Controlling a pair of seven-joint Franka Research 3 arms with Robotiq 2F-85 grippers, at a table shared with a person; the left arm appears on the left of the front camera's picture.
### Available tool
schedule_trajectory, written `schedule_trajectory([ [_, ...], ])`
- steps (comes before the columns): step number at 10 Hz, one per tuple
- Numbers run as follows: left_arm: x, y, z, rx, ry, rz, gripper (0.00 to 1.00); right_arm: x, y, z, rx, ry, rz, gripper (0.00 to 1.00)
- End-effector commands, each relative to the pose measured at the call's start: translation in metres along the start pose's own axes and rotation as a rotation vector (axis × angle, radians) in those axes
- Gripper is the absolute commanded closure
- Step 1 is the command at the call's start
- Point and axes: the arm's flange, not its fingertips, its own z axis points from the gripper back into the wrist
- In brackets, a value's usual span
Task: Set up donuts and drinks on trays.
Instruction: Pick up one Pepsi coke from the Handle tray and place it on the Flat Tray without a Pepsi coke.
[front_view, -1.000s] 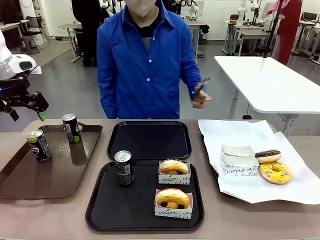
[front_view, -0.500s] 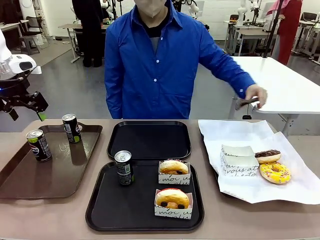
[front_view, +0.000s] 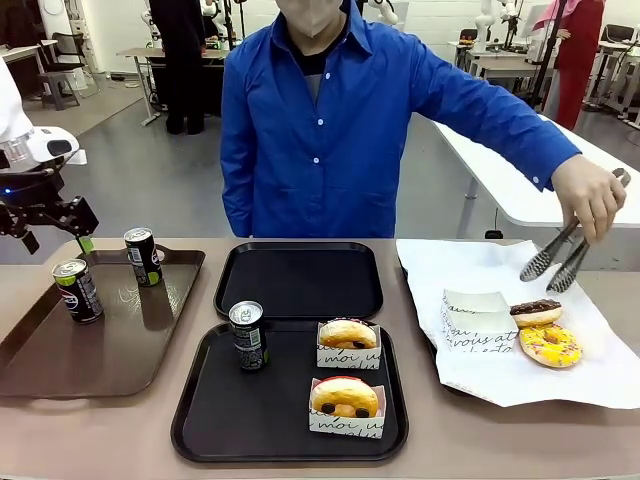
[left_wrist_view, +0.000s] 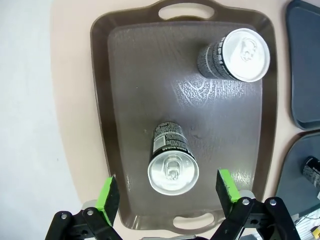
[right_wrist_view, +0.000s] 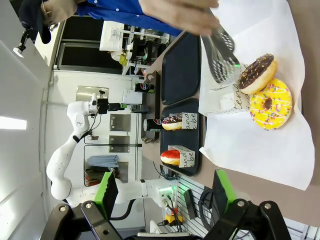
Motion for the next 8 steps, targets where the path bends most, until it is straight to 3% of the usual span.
schedule_trajectory([
  [1,0.013,0.0,-0.006,0.033,0.038,0.009,0.0,0.002,0.0,0.0,0.03,-0.011,0.018,0.0],
  [8,0.012,0.01,-0.052,0.036,0.16,0.004,0.0,0.002,0.0,0.0,0.03,-0.011,0.018,0.0],
])
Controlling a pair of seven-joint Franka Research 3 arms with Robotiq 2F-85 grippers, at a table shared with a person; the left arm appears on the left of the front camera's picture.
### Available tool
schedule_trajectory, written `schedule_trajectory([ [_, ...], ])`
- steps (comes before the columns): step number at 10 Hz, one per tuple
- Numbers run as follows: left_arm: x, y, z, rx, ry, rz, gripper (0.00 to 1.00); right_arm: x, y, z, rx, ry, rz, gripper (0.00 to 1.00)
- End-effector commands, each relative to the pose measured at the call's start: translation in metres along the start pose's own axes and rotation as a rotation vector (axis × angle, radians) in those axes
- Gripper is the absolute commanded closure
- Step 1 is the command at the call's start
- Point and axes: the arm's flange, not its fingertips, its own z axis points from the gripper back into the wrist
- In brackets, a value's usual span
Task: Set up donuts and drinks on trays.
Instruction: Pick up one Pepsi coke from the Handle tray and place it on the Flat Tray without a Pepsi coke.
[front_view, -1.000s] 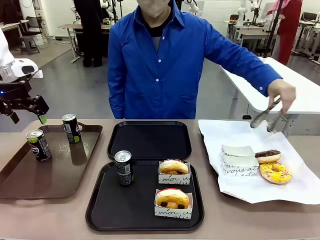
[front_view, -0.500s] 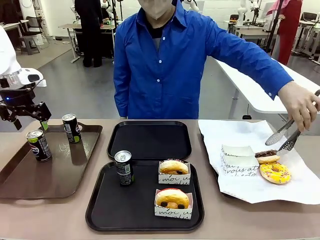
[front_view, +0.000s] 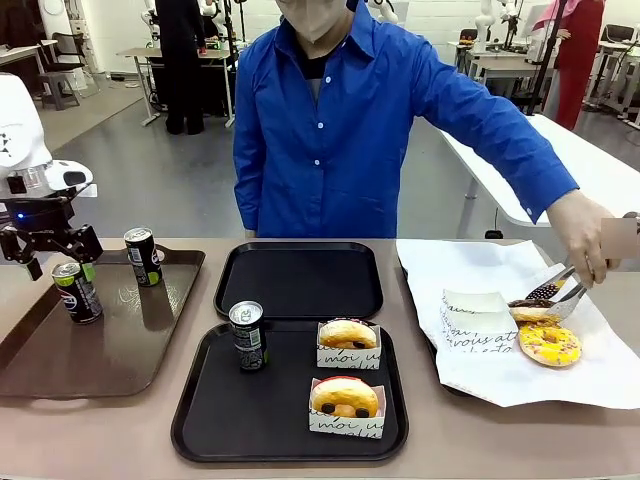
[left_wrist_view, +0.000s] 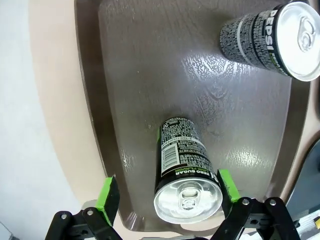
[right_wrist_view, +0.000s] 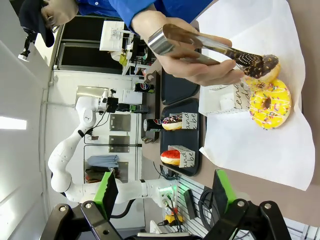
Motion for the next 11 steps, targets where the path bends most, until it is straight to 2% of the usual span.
schedule_trajectory([
  [1,0.002,0.002,-0.002,-0.001,0.02,0.003,0.0,0.002,0.0,0.0,0.03,-0.011,0.018,0.0],
  [7,0.002,-0.009,-0.024,-0.056,0.041,-0.063,0.0,0.002,0.0,0.0,0.03,-0.011,0.018,0.0],
  [8,-0.001,-0.009,-0.024,-0.069,0.023,-0.077,0.43,0.002,0.0,0.0,0.03,-0.011,0.018,0.0],
  [9,-0.002,-0.008,-0.021,-0.065,0.017,-0.076,0.57,0.002,0.0,0.0,0.03,-0.011,0.018,0.0],
  [10,-0.001,-0.008,-0.019,-0.07,0.016,-0.078,0.57,0.002,0.0,0.0,0.03,-0.011,0.018,0.0],
  [11,-0.001,-0.008,-0.016,-0.067,0.016,-0.072,1.0,0.002,0.0,0.0,0.03,-0.011,0.018,0.0],
])
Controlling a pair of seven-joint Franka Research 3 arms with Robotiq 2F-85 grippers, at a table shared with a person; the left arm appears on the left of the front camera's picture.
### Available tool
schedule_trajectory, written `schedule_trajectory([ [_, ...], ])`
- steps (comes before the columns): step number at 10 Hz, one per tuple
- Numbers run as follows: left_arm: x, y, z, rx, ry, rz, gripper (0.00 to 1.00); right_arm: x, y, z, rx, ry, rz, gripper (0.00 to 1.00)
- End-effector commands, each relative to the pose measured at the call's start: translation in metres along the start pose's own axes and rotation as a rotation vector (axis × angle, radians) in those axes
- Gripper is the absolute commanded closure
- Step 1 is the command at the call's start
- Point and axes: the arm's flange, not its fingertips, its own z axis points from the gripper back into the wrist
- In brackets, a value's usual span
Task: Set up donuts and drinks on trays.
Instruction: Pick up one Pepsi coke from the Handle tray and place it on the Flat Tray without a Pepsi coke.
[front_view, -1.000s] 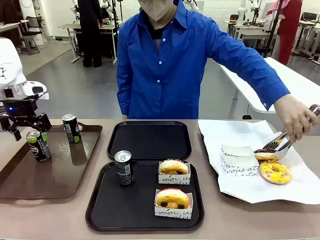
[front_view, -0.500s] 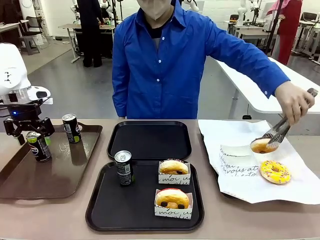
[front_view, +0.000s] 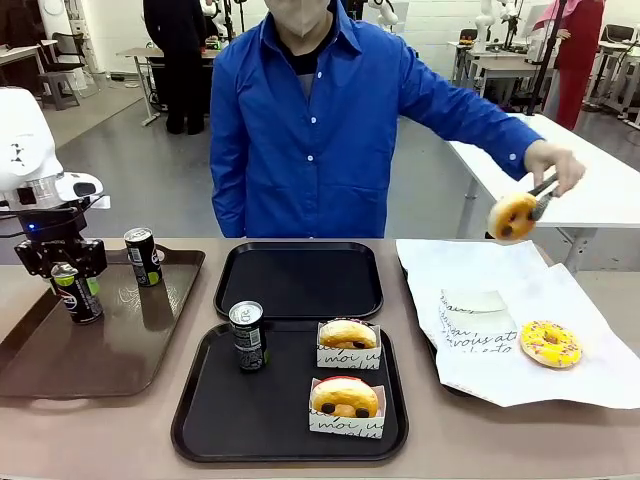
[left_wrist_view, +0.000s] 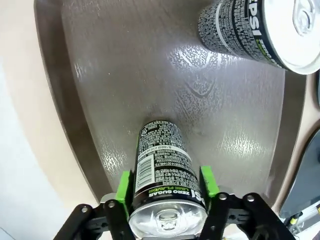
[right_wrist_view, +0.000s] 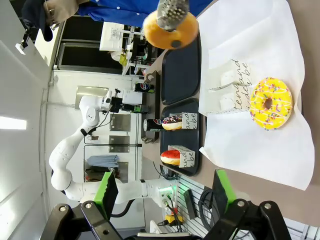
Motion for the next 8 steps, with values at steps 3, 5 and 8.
schedule_trajectory([
  [3,-0.007,0.002,0.005,-0.022,-0.024,-0.001,1.0,0.002,0.0,0.0,0.03,-0.011,0.018,0.0],
  [5,-0.007,0.001,0.01,-0.019,-0.028,-0.01,0.98,0.002,0.0,0.0,0.03,-0.011,0.018,0.0],
  [8,-0.044,-0.03,0.066,-0.036,0.0,0.098,0.6,0.002,0.0,0.0,0.03,-0.011,0.018,0.0],
])
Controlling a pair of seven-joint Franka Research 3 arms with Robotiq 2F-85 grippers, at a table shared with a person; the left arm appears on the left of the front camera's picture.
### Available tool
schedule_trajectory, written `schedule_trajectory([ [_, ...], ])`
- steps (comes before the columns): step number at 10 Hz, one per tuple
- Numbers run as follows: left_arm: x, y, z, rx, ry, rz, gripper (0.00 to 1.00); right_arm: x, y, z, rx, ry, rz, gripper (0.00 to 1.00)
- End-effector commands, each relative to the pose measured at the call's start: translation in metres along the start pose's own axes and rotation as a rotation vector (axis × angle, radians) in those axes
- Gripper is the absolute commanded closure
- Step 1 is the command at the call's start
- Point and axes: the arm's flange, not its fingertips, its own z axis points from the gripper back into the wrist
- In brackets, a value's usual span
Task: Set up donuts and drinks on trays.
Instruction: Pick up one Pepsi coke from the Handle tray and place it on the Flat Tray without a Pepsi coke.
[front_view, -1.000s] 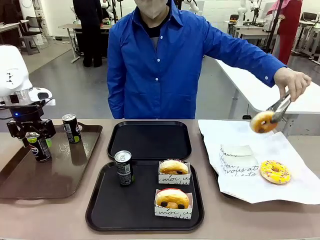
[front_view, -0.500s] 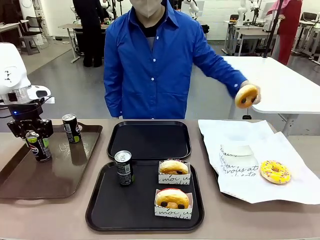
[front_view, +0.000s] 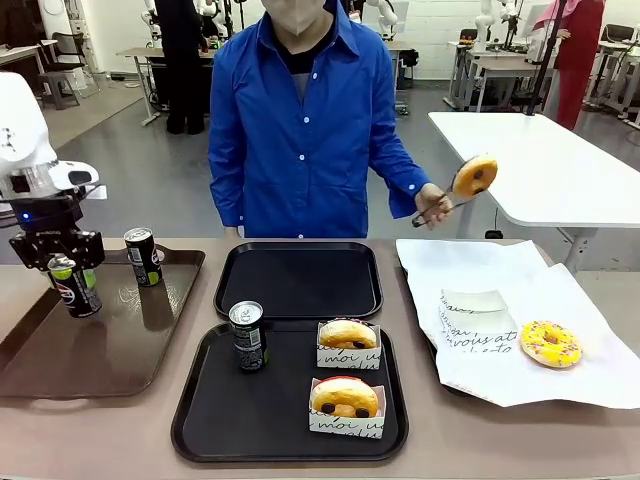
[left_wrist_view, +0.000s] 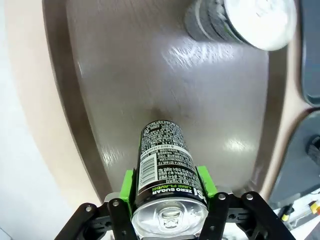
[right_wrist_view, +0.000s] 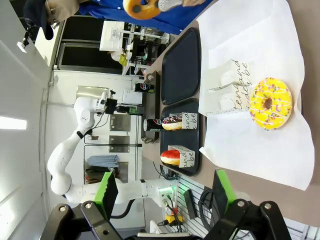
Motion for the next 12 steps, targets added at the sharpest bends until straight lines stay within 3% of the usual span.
schedule_trajectory([
  [1,-0.044,-0.025,0.055,-0.01,-0.06,0.077,0.6,0.002,0.0,0.0,0.03,-0.011,0.018,0.0],
  [5,-0.08,-0.044,0.139,-0.009,-0.153,0.068,0.6,0.002,0.0,0.0,0.03,-0.011,0.018,0.0],
  [12,-0.085,-0.041,0.136,-0.008,-0.155,0.051,0.6,0.002,0.0,0.0,0.03,-0.011,0.018,0.0],
])
